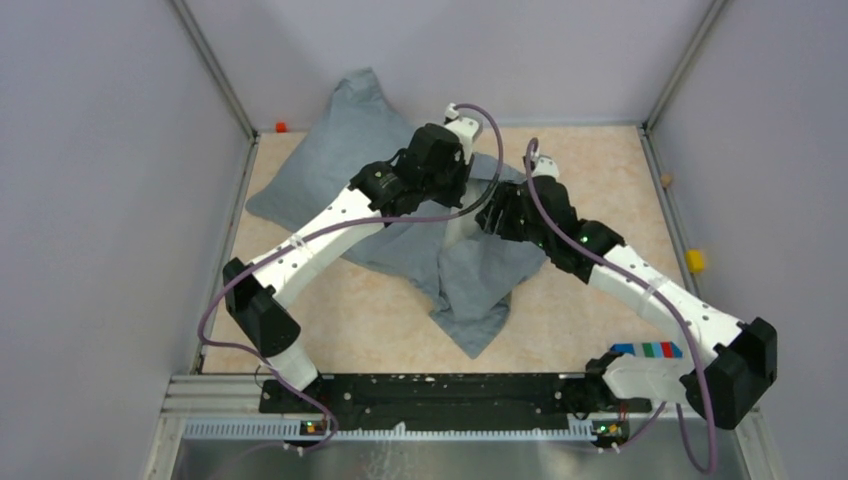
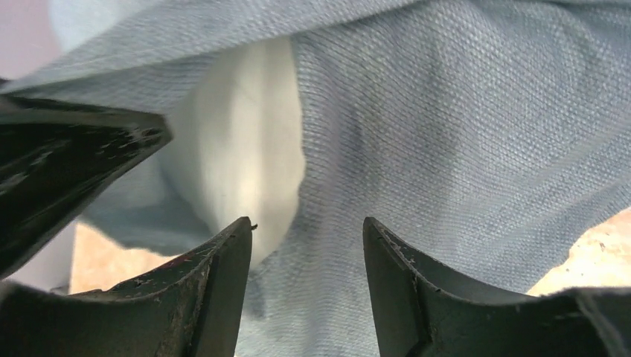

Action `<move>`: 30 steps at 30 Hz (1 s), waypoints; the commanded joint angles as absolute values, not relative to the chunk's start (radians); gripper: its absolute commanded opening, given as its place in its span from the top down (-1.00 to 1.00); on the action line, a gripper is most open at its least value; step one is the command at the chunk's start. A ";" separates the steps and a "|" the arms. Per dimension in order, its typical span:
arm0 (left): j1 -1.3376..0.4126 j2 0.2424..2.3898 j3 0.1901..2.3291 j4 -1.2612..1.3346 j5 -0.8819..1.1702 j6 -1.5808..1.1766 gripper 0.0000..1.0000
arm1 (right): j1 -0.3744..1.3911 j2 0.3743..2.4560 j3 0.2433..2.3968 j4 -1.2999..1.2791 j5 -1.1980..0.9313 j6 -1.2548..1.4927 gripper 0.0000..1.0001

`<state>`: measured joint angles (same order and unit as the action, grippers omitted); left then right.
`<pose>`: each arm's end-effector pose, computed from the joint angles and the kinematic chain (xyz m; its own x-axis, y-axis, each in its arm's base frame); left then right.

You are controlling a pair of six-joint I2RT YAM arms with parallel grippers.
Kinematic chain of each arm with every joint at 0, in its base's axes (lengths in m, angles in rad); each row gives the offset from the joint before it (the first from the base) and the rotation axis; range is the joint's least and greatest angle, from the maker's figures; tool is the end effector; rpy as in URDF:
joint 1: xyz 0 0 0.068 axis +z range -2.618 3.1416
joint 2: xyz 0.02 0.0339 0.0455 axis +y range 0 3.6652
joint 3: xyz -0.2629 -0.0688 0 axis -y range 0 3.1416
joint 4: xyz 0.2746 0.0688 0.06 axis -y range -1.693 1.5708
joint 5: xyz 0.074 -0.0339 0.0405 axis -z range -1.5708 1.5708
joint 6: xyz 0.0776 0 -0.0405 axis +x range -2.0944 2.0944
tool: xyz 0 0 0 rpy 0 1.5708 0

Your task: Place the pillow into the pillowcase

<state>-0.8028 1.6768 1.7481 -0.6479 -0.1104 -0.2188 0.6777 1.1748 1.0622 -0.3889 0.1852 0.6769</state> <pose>0.3147 -0.3135 0.3719 -0.5110 0.2185 -0.8314 0.5530 0.8240 -0.1233 0.2660 0.1958 0.3126 -0.5992 0.3081 -0.7390 -0.1478 0.8646 0.4802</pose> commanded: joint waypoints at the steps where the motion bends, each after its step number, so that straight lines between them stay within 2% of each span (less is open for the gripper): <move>1: -0.803 1.657 1.759 -0.678 -0.056 -0.238 1.00 | 0.679 1.220 1.048 -0.374 0.235 0.669 -0.13; 2: -0.802 1.655 1.759 -0.682 -0.047 -0.239 1.00 | 0.679 1.235 1.046 -0.365 0.232 0.672 -0.09; 3: -0.803 1.655 1.759 -0.686 -0.036 -0.240 1.00 | 0.678 1.254 1.049 -0.355 0.222 0.677 0.04; 6: -0.802 1.652 1.771 -0.702 0.029 -0.249 1.00 | 0.668 1.302 1.101 -0.295 0.174 0.687 1.00; 10: -0.803 1.633 1.791 -0.731 0.129 -0.274 1.00 | 0.561 1.307 1.141 -0.041 -0.060 0.809 1.00; 13: -0.805 1.590 1.780 -0.713 0.190 -0.321 1.00 | 0.471 1.331 1.085 0.198 -0.169 0.978 1.00; 19: -0.835 1.558 1.829 -0.606 0.303 -0.445 1.00 | 0.516 1.474 0.966 0.561 -0.164 1.124 1.00; 23: -0.872 1.585 1.882 -0.565 0.321 -0.498 1.00 | 0.554 1.588 0.961 0.638 -0.158 1.113 1.00; 27: -0.868 1.597 1.836 -0.499 0.304 -0.515 1.00 | 0.603 1.587 0.895 0.659 -0.140 1.067 1.00; 28: -0.866 1.610 1.826 -0.488 0.314 -0.514 1.00 | 0.605 1.559 0.858 0.672 -0.140 1.071 0.89; 30: -0.862 1.632 1.800 -0.461 0.339 -0.517 1.00 | 0.604 1.483 0.780 0.657 -0.114 1.061 0.52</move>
<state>-0.8322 1.6295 1.8149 -0.6502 0.1871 -0.4530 0.5705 1.5841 0.8810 0.5735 -0.1291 1.0767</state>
